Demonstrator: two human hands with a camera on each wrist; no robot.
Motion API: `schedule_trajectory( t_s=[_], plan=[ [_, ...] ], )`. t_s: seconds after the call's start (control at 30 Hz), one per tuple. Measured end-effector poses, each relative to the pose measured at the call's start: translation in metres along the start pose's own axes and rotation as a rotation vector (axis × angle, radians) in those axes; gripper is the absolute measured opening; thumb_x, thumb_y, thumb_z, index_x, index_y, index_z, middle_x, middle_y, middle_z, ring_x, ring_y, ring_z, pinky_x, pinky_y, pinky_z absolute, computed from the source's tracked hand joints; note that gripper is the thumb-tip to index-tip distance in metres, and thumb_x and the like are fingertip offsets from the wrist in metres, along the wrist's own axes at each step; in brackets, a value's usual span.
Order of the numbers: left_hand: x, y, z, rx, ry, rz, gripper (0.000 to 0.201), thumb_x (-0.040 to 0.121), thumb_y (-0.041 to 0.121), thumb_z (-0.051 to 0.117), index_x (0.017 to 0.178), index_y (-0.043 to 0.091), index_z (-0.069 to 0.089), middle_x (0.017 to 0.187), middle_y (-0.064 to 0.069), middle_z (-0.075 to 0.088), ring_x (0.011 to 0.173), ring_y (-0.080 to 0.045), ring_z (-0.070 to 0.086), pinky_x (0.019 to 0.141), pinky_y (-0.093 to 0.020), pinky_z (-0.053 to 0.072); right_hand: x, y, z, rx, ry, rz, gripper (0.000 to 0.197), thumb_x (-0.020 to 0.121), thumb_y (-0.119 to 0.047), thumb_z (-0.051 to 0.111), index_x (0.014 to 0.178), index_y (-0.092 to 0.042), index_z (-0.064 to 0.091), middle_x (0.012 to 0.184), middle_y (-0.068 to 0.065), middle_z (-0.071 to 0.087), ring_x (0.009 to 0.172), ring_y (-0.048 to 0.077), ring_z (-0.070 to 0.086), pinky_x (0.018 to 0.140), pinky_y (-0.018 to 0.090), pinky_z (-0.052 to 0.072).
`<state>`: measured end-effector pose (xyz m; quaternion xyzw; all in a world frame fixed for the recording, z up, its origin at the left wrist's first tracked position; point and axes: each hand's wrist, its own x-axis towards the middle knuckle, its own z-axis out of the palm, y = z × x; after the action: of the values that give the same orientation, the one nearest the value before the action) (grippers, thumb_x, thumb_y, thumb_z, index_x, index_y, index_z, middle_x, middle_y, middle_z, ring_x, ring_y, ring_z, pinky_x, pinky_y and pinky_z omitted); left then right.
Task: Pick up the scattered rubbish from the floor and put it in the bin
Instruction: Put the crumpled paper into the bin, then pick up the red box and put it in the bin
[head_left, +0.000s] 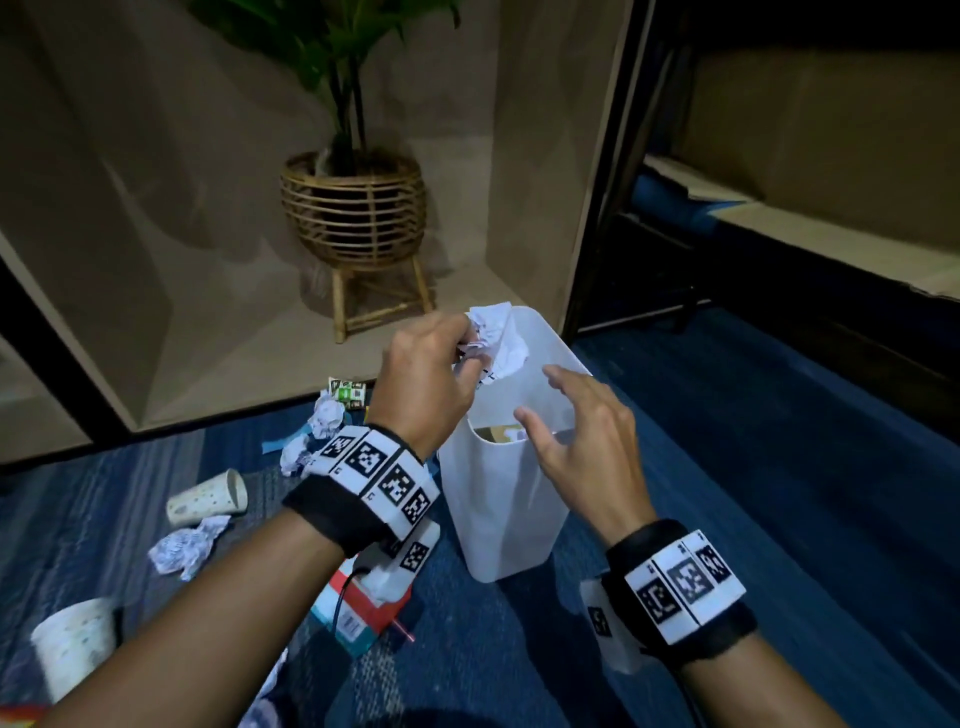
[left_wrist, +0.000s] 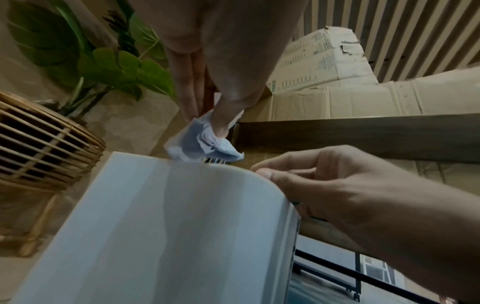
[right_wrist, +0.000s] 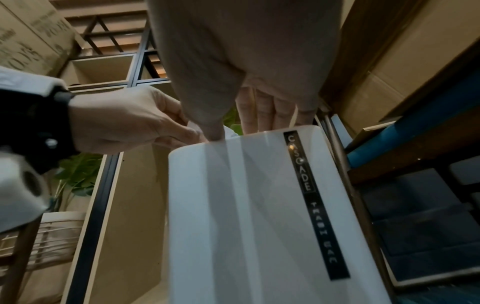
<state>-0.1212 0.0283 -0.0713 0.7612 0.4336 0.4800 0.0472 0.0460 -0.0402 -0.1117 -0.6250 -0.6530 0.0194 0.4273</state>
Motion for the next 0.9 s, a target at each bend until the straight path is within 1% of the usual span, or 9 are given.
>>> schedule_trajectory(
  t_s=[0.1,0.2,0.3,0.4,0.57,0.67,0.73,0.77,0.9],
  plan=[
    [0.0,0.002,0.005,0.027,-0.124,-0.058,0.034,0.072,0.025,0.084,0.101,0.011,0.071,0.096,-0.004,0.072,0.084,-0.017,0.068,0.079,-0.036,0.057,-0.009,-0.001,-0.002,0.028,0.043,-0.037,0.042,0.09,-0.031,0.073,0.127,-0.014,0.064,0.124,0.001,0.067,0.119,0.019,0.058,0.103,0.042,0.046],
    [-0.006,0.002,0.001,0.062,-0.125,-0.038,0.046,0.074,0.042,0.081,0.111,0.014,0.072,0.106,-0.002,0.074,0.092,-0.014,0.069,0.085,-0.036,0.056,-0.018,-0.006,-0.003,0.051,0.103,-0.119,0.035,0.09,-0.026,0.073,0.122,-0.013,0.066,0.12,0.0,0.067,0.114,0.019,0.059,0.1,0.041,0.048],
    [-0.017,-0.004,-0.013,0.126,-0.048,-0.007,0.039,0.082,0.05,0.07,0.105,0.019,0.074,0.103,0.002,0.075,0.092,-0.016,0.07,0.082,-0.035,0.057,-0.028,-0.015,-0.002,0.056,0.184,-0.232,0.027,0.089,-0.017,0.073,0.114,-0.009,0.069,0.111,0.004,0.068,0.106,0.023,0.061,0.093,0.04,0.05],
    [-0.035,-0.018,-0.032,0.148,-0.03,-0.046,0.019,0.086,0.038,0.065,0.092,0.021,0.073,0.09,0.007,0.074,0.081,-0.015,0.069,0.073,-0.035,0.055,-0.039,-0.026,0.002,0.084,0.193,-0.337,0.017,0.09,-0.012,0.072,0.105,-0.004,0.07,0.104,0.008,0.069,0.098,0.027,0.062,0.087,0.042,0.05],
    [-0.094,-0.057,-0.058,0.223,-0.104,-0.236,0.006,0.082,0.025,0.065,0.082,0.022,0.07,0.078,0.009,0.072,0.075,-0.015,0.067,0.074,-0.034,0.055,-0.071,-0.047,0.04,0.114,0.002,-0.427,0.014,0.09,-0.014,0.071,0.102,-0.005,0.071,0.103,0.008,0.068,0.098,0.027,0.062,0.084,0.041,0.049],
    [-0.133,-0.074,-0.063,0.281,-0.245,-0.328,0.003,0.082,0.021,0.068,0.083,0.021,0.071,0.081,0.007,0.073,0.076,-0.013,0.066,0.085,-0.022,0.042,-0.09,-0.047,0.076,0.12,-0.139,-0.422,0.018,0.092,-0.02,0.068,0.105,-0.007,0.07,0.105,0.006,0.067,0.1,0.027,0.061,0.085,0.042,0.049],
    [-0.157,-0.091,-0.06,0.294,-0.314,-0.416,0.003,0.081,0.021,0.07,0.084,0.021,0.071,0.082,0.005,0.072,0.077,-0.015,0.065,0.085,-0.031,0.048,-0.1,-0.042,0.103,0.081,-0.252,-0.41,0.021,0.093,-0.024,0.063,0.106,-0.008,0.069,0.103,0.007,0.066,0.098,0.029,0.061,0.082,0.045,0.05],
    [-0.168,-0.101,-0.056,0.296,-0.341,-0.475,0.004,0.08,0.022,0.07,0.084,0.022,0.071,0.082,0.004,0.072,0.077,-0.016,0.065,0.079,-0.035,0.053,-0.104,-0.039,0.115,0.049,-0.318,-0.399,0.024,0.092,-0.026,0.061,0.106,-0.008,0.068,0.102,0.007,0.066,0.097,0.03,0.06,0.08,0.046,0.05],
    [-0.2,-0.134,-0.042,0.325,-0.454,-0.645,0.018,0.078,0.024,0.07,0.095,0.02,0.067,0.095,-0.005,0.07,0.087,-0.025,0.066,0.078,-0.039,0.056,-0.121,-0.022,0.157,-0.095,-0.551,-0.311,0.025,0.087,-0.029,0.061,0.105,-0.013,0.066,0.098,0.006,0.064,0.094,0.029,0.058,0.079,0.046,0.051]
  ],
)
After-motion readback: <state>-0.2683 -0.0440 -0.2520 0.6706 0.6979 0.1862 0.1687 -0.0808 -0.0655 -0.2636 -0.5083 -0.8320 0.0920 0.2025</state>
